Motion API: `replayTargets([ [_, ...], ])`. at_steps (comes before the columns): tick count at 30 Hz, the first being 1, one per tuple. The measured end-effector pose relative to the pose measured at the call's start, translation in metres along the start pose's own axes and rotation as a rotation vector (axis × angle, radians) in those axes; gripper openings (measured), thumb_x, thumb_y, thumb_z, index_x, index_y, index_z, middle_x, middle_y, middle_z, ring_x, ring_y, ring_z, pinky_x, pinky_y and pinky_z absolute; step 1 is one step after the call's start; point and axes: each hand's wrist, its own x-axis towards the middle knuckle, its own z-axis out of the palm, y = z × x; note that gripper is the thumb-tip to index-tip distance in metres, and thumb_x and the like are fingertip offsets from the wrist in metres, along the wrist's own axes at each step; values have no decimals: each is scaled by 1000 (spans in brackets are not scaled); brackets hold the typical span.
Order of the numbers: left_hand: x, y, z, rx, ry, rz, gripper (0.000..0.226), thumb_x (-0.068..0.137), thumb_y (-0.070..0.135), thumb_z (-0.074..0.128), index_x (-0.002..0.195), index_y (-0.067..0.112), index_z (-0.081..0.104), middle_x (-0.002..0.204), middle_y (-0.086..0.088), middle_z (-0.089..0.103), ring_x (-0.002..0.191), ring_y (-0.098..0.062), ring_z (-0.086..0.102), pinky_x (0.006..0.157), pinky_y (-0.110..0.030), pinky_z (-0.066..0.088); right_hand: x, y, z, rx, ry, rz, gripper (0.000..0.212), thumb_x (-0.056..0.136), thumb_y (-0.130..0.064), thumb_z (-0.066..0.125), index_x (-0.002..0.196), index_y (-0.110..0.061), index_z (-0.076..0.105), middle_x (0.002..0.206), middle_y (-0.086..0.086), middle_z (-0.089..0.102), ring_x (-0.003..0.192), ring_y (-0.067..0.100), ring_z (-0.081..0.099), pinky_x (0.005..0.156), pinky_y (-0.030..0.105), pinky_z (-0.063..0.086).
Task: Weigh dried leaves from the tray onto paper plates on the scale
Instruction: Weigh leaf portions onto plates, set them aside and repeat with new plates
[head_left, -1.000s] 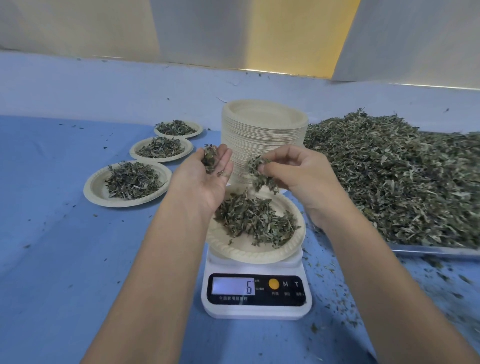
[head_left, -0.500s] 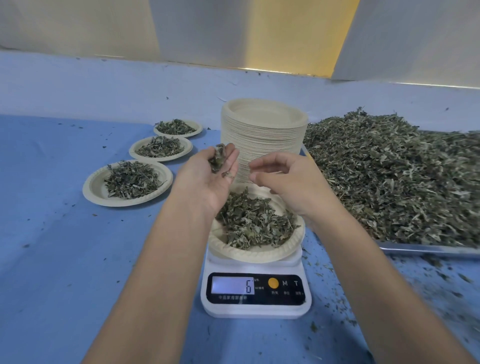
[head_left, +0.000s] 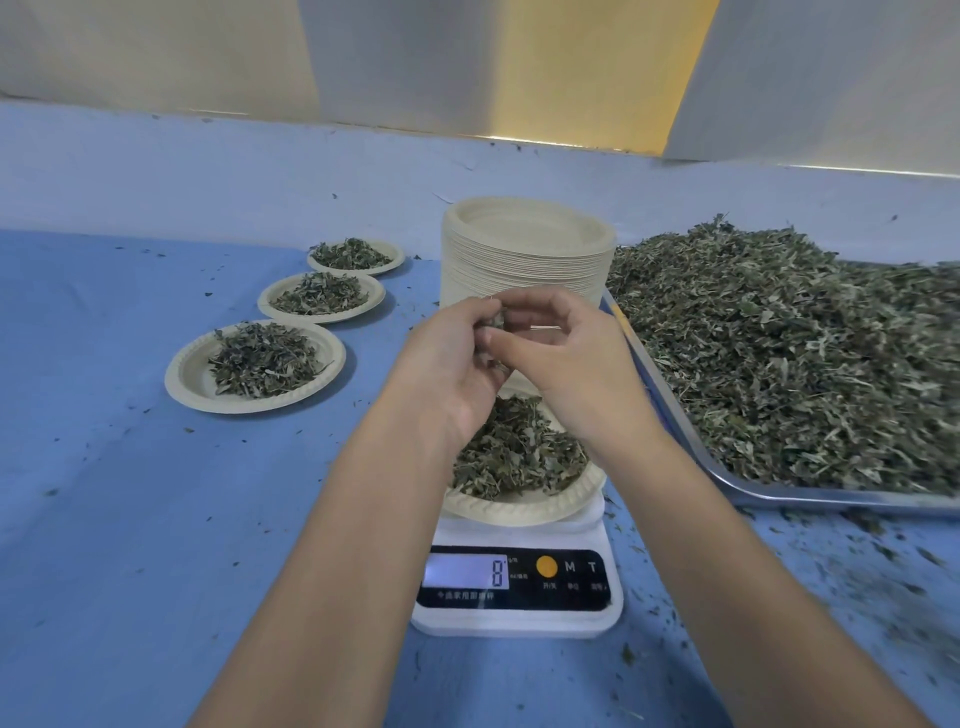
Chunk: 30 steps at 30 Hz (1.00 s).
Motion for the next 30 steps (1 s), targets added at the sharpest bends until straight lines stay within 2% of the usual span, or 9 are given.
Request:
replayTargets([
  [3, 1, -1, 1, -29, 3, -8, 16, 95, 4, 43, 84, 2, 53, 82, -13, 55, 72, -25, 57, 91, -33, 47, 0, 0, 0, 19, 13, 33, 35, 72, -12, 80, 102, -21, 63, 86, -11, 66, 78, 2, 66, 67, 14, 52],
  [6, 2, 0, 1, -51, 5, -23, 13, 97, 9, 43, 92, 2, 53, 80, -13, 57, 67, -24, 59, 78, -29, 51, -1, 0, 0, 18, 23, 38, 36, 73, -14, 79, 102, -25, 61, 83, -13, 65, 76, -1, 65, 70, 17, 53],
  [11, 4, -3, -1, -57, 12, -23, 14, 98, 8, 42, 101, 0, 53, 98, -18, 54, 92, -27, 51, 78, -30, 47, -1, 1, 1, -26, 25, 14, 28, 76, -13, 77, 95, -28, 64, 81, -11, 64, 80, 8, 65, 78, 29, 56],
  [14, 5, -1, -3, -68, 5, -33, 18, 99, 9, 39, 98, 0, 54, 92, -17, 59, 85, -25, 55, 61, -25, 45, 0, -1, -1, -9, 26, -2, 18, 79, -13, 74, 91, -25, 68, 82, -8, 69, 79, 11, 67, 82, 35, 56],
  [16, 6, 3, -6, -124, 35, -38, 20, 100, 10, 38, 95, -1, 54, 93, -15, 61, 79, -21, 59, 63, -24, 48, 1, -3, -6, -61, 28, -7, 14, 79, -16, 75, 87, -26, 69, 78, -9, 67, 72, 7, 64, 75, 31, 55],
  [18, 8, 8, -10, -126, 83, -23, 24, 101, 12, 38, 87, 1, 54, 85, -9, 64, 82, -19, 60, 74, -26, 47, 2, -4, -13, -171, -84, 10, 9, 77, -19, 76, 81, -25, 71, 71, -9, 62, 62, 1, 54, 63, 21, 46],
  [21, 9, 13, -15, -143, 129, 19, 26, 101, 11, 36, 82, 5, 53, 80, -6, 62, 89, -18, 62, 88, -29, 46, 0, -8, -22, -284, -364, 74, 9, 73, -22, 80, 78, -20, 73, 65, -6, 59, 54, -1, 48, 50, 11, 38],
  [25, 8, 15, -18, -156, 134, 39, 26, 101, 10, 36, 82, 6, 53, 82, -6, 62, 85, -17, 63, 79, -27, 47, -1, -12, -30, -404, -637, 80, 18, 69, -25, 84, 85, -19, 76, 73, -3, 62, 58, -3, 48, 56, 8, 38],
  [30, 8, 14, -18, -148, 137, 38, 26, 101, 10, 37, 81, 7, 53, 83, -6, 62, 91, -19, 63, 83, -28, 47, -3, -10, -31, -638, -802, 57, 32, 71, -25, 83, 100, -29, 71, 93, -16, 55, 70, -14, 47, 63, 5, 38],
])
